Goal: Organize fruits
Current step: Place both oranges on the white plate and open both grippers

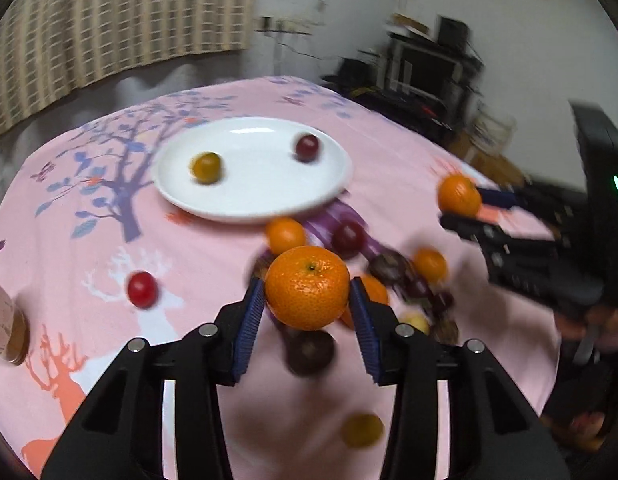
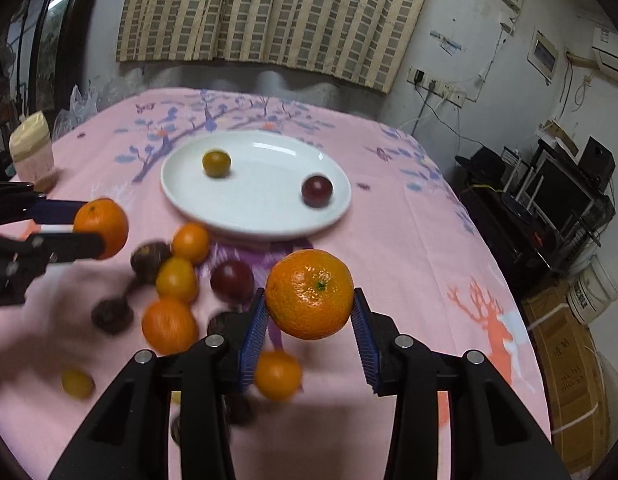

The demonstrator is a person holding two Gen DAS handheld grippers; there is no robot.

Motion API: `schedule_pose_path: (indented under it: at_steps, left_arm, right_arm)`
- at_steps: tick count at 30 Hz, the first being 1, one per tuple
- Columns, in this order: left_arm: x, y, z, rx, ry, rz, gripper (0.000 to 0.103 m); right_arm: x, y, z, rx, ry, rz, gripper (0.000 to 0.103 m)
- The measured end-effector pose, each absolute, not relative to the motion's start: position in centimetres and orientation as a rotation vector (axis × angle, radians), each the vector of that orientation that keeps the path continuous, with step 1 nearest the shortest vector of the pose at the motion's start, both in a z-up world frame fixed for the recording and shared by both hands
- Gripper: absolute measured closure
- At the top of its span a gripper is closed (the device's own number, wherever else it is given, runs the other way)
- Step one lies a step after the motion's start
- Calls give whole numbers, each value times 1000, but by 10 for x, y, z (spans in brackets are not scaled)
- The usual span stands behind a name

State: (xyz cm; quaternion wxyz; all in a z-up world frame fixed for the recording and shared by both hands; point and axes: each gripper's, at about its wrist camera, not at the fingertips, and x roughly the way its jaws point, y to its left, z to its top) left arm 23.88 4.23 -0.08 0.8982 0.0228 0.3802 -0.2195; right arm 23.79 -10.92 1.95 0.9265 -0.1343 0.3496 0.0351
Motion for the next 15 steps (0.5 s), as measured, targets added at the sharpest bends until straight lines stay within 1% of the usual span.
schedule_pose_path:
  at_steps: [3, 7, 10, 15]
  left_arm:
    - [273, 59, 13, -39, 781, -394, 60]
    - [321, 71, 18, -117, 784, -330, 60]
    - [348, 69, 12, -147, 806, -299, 60]
    - [378, 52, -12, -108, 861, -258, 60]
  right_arm:
    - [267, -100, 26, -232, 717, 109, 61]
    - [311, -83, 26, -249, 723, 122, 61]
    - [343, -74, 19, -266, 745, 110, 61]
    - [391, -70, -3, -265, 804, 62, 61]
